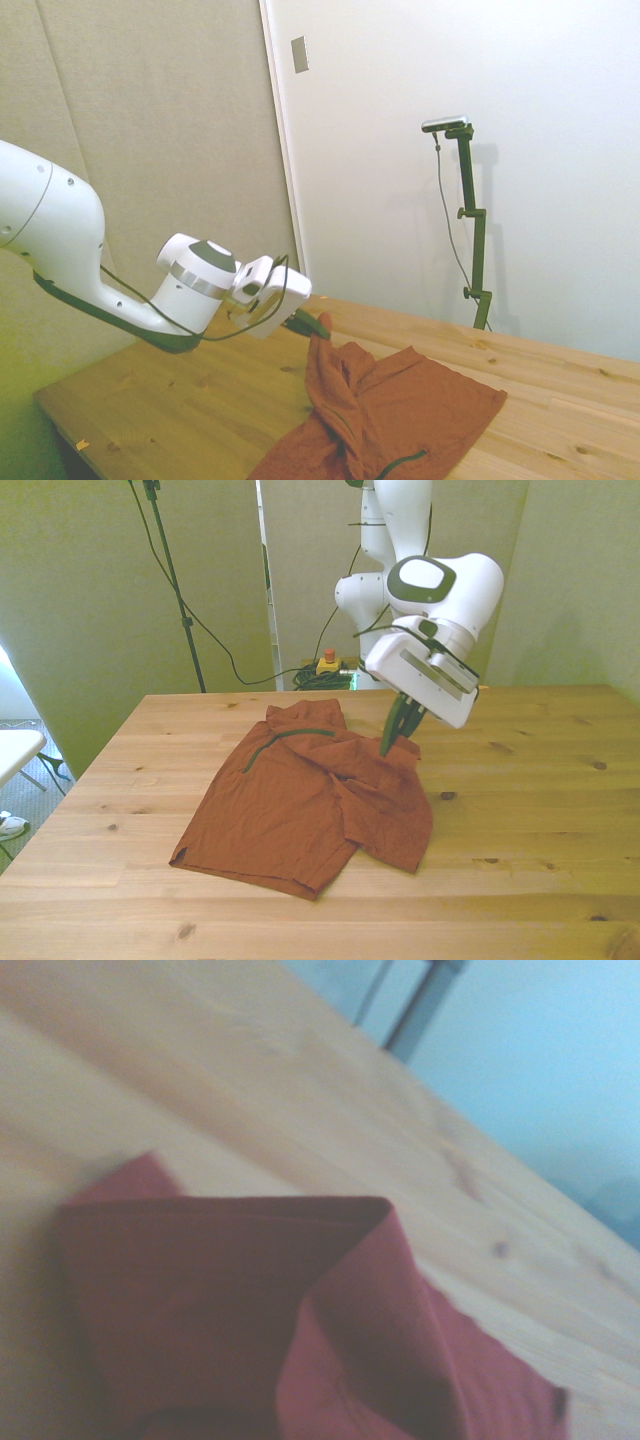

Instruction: Fold the shorts

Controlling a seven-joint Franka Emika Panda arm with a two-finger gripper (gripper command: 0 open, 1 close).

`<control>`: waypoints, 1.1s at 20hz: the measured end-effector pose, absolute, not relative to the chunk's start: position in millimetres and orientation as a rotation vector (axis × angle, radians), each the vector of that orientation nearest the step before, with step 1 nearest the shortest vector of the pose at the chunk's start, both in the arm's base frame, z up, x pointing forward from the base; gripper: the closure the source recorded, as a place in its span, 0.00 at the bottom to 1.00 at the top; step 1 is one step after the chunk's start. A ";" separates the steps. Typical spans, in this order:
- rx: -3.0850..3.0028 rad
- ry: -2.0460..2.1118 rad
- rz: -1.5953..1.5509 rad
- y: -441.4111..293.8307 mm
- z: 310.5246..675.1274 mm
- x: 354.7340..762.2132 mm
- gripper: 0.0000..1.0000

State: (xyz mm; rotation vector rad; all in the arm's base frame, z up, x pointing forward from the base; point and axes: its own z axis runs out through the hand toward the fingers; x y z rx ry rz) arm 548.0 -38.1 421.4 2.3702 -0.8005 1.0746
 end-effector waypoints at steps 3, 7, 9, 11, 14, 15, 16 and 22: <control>2.302 -0.905 1.075 -103.4 455.0 554.9 1.00; 2.261 -1.010 1.031 -180.9 470.9 564.3 1.00; 2.249 -1.067 1.009 -212.9 468.7 576.7 0.00; 2.254 -1.141 0.987 -245.3 462.7 589.2 0.00; 2.287 -1.181 0.945 -269.1 441.9 601.3 0.00; 2.294 -1.176 0.933 -269.8 433.4 603.9 0.00; 2.301 -1.169 0.920 -268.5 425.3 605.9 0.00; 2.320 -1.170 0.887 -265.6 409.5 609.5 0.00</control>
